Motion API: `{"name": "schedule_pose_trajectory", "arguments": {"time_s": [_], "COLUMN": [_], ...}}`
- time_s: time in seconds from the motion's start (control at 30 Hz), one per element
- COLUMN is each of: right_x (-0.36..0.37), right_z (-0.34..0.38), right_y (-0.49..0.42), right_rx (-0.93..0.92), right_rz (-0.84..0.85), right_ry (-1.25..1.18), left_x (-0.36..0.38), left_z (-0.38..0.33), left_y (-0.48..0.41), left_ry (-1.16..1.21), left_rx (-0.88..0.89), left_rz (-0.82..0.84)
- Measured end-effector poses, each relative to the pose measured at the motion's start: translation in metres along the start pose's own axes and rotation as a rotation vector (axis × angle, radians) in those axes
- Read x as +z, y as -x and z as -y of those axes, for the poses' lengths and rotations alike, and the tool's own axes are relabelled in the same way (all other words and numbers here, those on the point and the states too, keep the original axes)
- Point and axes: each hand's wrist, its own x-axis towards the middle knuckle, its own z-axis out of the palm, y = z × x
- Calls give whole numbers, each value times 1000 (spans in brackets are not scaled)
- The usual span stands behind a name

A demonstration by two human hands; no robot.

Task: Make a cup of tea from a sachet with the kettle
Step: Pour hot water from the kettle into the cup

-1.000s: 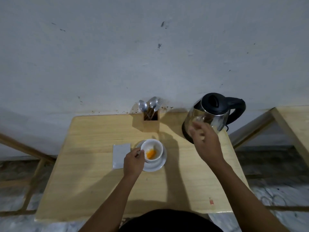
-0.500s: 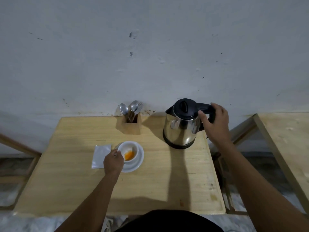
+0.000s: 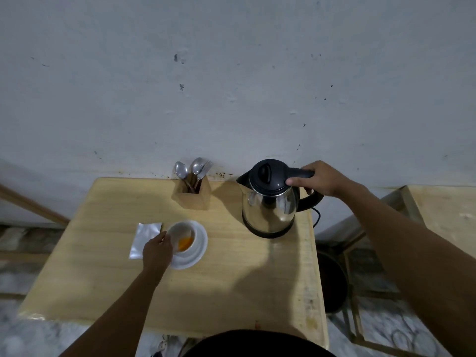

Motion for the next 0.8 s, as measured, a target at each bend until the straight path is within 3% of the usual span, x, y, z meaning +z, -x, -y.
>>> {"name": "schedule_pose_trajectory", "arguments": {"time_s": [0.47, 0.8], "right_x": [18, 16], "right_z": [-5, 51], "right_y": [3, 14], "right_rx": [-70, -135], "right_rz": [-211, -172], "right_ry": [-112, 45], "left_x": [-4, -10], "left_z": [4, 8], "left_y": [-2, -2], "left_ry": [101, 180], "left_rx": [-60, -49], "left_rz": [56, 125]}}
